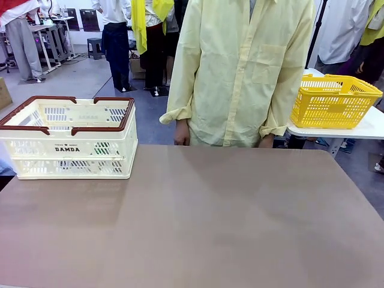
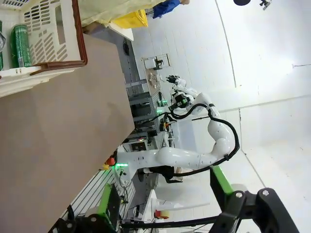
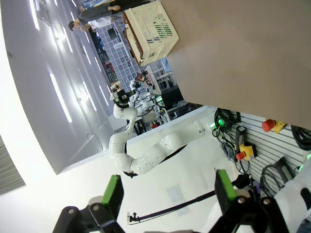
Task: Place the drinks into the Shopping basket.
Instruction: Pick up one drink and place it into the Shopping basket.
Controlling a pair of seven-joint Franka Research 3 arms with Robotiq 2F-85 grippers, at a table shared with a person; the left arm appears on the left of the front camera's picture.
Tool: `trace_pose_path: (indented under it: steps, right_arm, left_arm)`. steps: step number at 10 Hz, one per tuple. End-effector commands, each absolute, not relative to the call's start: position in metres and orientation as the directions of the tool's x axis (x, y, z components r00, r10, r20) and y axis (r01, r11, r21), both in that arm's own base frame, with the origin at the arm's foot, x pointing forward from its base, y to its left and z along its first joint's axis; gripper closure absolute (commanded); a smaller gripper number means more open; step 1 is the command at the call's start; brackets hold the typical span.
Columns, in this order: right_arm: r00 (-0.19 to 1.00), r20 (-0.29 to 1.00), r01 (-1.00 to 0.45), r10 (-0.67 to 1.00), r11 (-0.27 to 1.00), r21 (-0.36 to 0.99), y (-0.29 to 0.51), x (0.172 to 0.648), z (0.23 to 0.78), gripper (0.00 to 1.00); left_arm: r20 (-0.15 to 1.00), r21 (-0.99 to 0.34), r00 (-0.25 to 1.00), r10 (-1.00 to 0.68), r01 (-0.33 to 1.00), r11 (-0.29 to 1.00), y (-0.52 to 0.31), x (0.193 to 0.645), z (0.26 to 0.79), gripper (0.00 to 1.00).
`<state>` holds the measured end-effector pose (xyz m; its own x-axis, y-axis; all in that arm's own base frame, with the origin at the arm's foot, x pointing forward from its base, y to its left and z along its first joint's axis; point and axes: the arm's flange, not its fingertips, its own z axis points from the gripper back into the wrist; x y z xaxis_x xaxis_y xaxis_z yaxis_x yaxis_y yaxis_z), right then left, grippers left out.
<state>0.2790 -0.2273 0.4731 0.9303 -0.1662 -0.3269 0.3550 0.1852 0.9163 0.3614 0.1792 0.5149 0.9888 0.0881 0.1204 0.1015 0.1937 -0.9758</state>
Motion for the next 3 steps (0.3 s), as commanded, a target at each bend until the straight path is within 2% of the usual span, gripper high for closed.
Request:
trace_pose_path:
  steps: [1,3]
  right_arm:
    - [0.932,-0.318,0.348,-0.172,0.188,0.918,-0.2264,0.2793,0.474,0.0]
    - [0.932,-0.318,0.348,-0.172,0.188,0.918,-0.2264,0.2793,0.474,0.0]
  left_arm:
    - [0.121,-0.976,0.988,0.09,0.102,0.194,0.1792,0.358,0.5148,0.0]
    - [0.121,-0.976,0.988,0.09,0.102,0.194,0.1792,0.358,0.5148,0.0]
